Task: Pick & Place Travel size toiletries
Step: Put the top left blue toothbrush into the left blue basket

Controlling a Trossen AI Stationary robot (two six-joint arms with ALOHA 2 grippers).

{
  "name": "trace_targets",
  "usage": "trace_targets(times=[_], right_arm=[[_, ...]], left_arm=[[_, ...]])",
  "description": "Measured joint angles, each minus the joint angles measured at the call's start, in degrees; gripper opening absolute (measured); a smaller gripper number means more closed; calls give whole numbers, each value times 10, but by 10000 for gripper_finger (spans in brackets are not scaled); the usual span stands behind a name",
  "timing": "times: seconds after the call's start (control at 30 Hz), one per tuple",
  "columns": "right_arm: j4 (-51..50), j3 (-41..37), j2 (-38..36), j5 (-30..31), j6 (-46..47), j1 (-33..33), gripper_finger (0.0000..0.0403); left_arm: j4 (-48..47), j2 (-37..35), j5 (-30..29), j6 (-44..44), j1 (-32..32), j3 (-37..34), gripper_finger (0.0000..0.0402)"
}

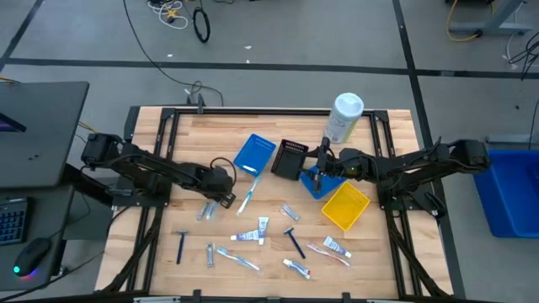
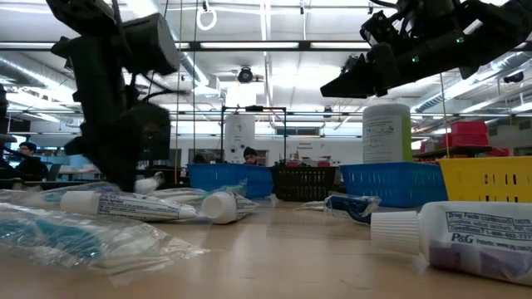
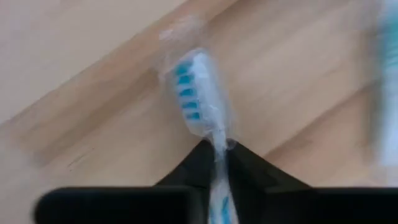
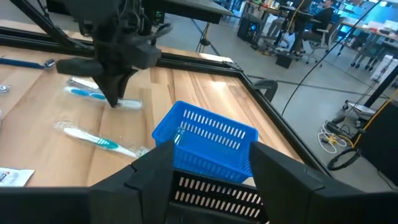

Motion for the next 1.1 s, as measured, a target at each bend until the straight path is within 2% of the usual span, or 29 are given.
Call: trace_targets(times=[0.07,0.17,0.3,0.43,0.5,0.63,0.87,0.97,1.1], right_arm=[[0,0,0,0,0,0,213],[0,0,0,0,0,0,209],[1,0,0,0,0,0,205],[8,0,0,0,0,0,202],[8,0,0,0,0,0,201],[8,0,0,0,0,0,206],[10,0,0,0,5,0,219],[12,0,0,0,5,0,224],[14,0,0,-1,5,-1,228]], left_arm=[[8,-15,-3,3,0,0,17],[46,-36,-20,5,0,0,25],[67,-76,-86,30,0,5,32],[132,-97,-154,156,1,42,17],[150,-97,-165,235,8,71,17],[154,-97,-165,350,35,131,18],[169,-91,-165,461,124,179,22],[182,-75,-144,483,167,178,18],[196,-18,-90,503,207,177,20]])
